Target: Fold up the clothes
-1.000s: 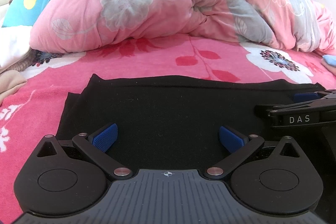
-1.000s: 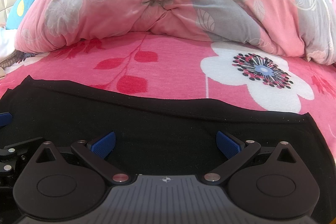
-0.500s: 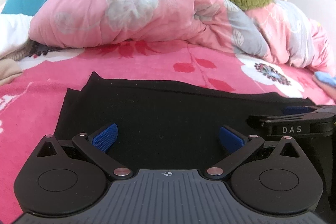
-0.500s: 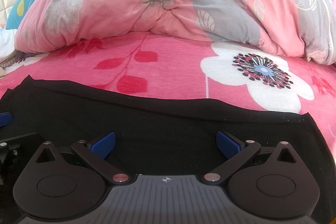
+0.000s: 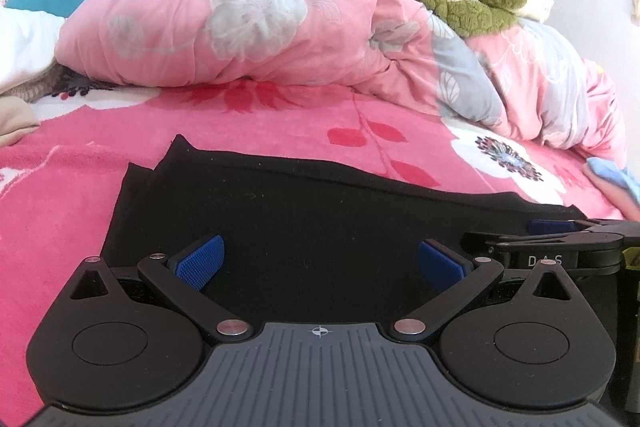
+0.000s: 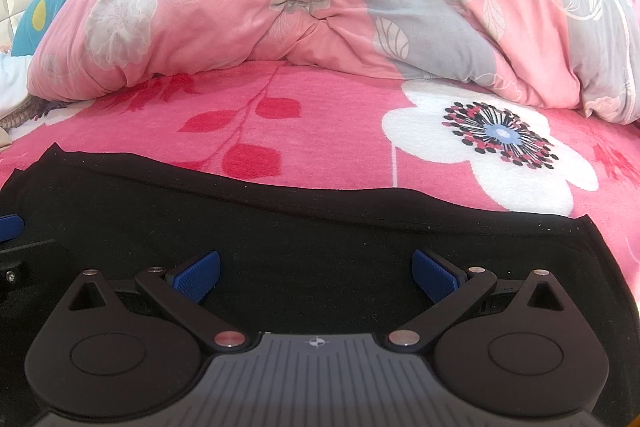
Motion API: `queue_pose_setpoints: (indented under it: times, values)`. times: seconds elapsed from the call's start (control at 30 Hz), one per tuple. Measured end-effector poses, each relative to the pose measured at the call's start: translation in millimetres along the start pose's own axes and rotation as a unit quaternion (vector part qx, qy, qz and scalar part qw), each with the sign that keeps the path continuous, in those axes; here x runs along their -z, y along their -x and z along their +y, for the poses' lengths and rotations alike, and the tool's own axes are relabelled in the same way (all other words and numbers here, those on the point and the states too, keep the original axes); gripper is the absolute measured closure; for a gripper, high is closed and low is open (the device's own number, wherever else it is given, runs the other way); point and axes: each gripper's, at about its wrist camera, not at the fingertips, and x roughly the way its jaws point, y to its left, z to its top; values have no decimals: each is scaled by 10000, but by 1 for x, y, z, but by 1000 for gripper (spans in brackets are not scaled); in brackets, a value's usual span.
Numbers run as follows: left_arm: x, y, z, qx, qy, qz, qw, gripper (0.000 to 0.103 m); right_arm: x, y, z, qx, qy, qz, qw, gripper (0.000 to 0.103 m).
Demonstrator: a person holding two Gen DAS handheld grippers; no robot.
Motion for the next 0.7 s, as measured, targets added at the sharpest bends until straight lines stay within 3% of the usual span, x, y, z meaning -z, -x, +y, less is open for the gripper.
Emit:
queue_pose_setpoints:
  times: [0.7]
  values:
    - [1,3,4,134,142,-61,9998,0,0,0,0,0,1,-1,10000,0]
